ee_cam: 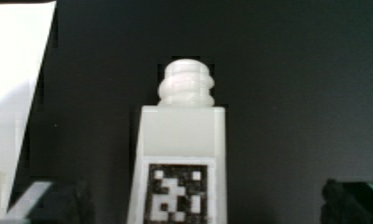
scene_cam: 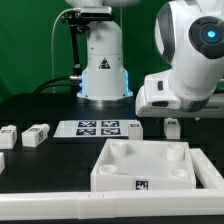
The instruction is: Assemble one leg
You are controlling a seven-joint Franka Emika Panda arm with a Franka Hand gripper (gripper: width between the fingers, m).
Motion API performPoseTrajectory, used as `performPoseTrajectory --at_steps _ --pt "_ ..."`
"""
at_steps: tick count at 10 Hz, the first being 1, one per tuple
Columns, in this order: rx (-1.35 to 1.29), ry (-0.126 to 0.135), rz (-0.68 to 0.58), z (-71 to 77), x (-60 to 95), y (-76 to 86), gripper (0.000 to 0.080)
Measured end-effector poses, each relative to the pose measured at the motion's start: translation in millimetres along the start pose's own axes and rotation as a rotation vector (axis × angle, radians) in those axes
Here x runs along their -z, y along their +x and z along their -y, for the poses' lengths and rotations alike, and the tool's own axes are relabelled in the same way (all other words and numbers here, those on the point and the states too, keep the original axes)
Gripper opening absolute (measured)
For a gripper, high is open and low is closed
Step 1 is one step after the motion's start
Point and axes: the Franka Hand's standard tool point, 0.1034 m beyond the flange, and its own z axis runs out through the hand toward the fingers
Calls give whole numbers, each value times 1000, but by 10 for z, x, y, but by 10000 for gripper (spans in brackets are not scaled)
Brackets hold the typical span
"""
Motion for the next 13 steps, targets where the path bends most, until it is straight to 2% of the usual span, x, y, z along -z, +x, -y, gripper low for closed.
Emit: performPoseTrajectory --at_steps 2,6,7,8,9,10,13 --pt "-31 10 15 -152 -67 62 648" --pt "-41 11 19 -184 -118 76 648" --pt "-42 13 19 -193 -115 78 549" --pt "-44 15 19 -206 -111 83 415" --pt "-44 16 19 -208 -111 83 415" --pt "-44 16 19 -209 -110 84 288" --pt "-44 16 19 -209 -110 84 288"
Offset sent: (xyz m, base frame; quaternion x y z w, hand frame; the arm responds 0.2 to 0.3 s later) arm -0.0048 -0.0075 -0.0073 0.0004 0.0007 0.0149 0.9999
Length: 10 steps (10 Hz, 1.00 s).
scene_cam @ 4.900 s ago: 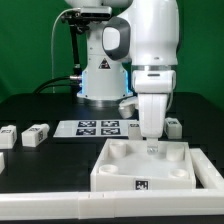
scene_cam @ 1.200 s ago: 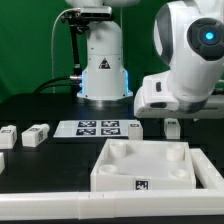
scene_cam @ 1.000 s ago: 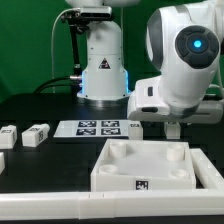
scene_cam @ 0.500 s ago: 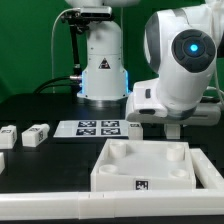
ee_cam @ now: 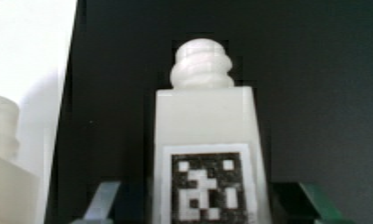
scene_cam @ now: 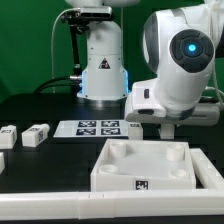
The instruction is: Assemble one leg
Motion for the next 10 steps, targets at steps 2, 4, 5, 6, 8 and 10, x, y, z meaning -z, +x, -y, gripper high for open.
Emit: performPoseTrajectory --at_steps 2,4,5,6,8,10 --pt "0 0 0 0 0 0 288" --pt "-20 -12 32 -11 165 -106 290" --pt "-28 -10 45 4 384 -174 290" --pt "-58 -12 53 40 566 -202 290" --pt "-44 -15 20 82 709 -119 290" --pt "-27 3 -182 141 750 -18 290"
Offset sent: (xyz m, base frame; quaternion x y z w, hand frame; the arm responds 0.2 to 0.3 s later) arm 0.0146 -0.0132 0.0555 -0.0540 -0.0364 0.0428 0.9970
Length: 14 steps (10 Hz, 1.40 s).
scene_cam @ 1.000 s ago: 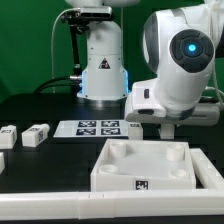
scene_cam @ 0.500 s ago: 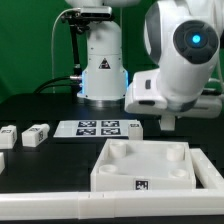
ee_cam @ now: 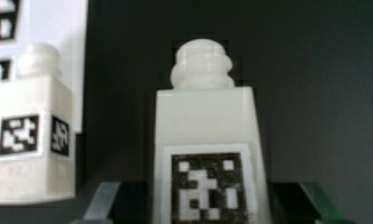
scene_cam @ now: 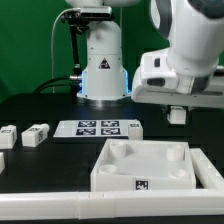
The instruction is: Assemble one leg
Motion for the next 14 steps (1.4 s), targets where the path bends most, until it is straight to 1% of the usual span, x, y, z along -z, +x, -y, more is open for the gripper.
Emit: performPoseTrajectory --at_steps 1,2,3,4,6,7,8,9,10,11,12,13,14 --pt "10 13 -105 15 -3 -40 290" --pt "20 22 -175 9 4 -42 290" --pt "24 30 -223 -59 111 -7 290" --pt "42 29 -303 -180 352 76 290" --pt "70 47 -483 -288 745 231 290" --pt "75 62 -562 -339 875 335 290" --pt "70 80 -650 -350 1008 442 290" --pt "72 103 -781 -335 1137 534 290" --pt "74 121 -880 -298 1074 506 290" --pt "83 126 -923 -274 1021 476 290" --pt "91 150 -1048 -231 1100 492 290" --pt "94 164 -1153 -209 1071 495 290" --pt "189 81 -1067 -243 965 615 290"
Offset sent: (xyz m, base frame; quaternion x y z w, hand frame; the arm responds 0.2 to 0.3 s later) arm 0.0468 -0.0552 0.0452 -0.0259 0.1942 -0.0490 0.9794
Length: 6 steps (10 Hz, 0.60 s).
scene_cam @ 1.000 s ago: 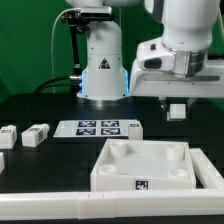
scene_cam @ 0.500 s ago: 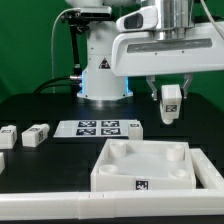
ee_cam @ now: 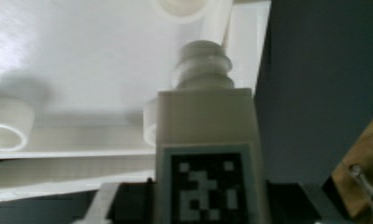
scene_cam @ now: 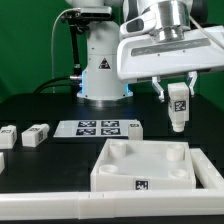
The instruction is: Assemble one leg
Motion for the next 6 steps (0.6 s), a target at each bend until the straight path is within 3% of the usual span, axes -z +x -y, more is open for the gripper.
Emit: performPoseTrajectory --at_steps 1,2,5,6 --pt "36 -4 -20 -49 -42 364 290" --pt "71 -6 -37 -47 -129 518 290" --pt "161 -28 -61 -201 -396 691 290" --pt "171 -31 -62 -228 -415 711 290"
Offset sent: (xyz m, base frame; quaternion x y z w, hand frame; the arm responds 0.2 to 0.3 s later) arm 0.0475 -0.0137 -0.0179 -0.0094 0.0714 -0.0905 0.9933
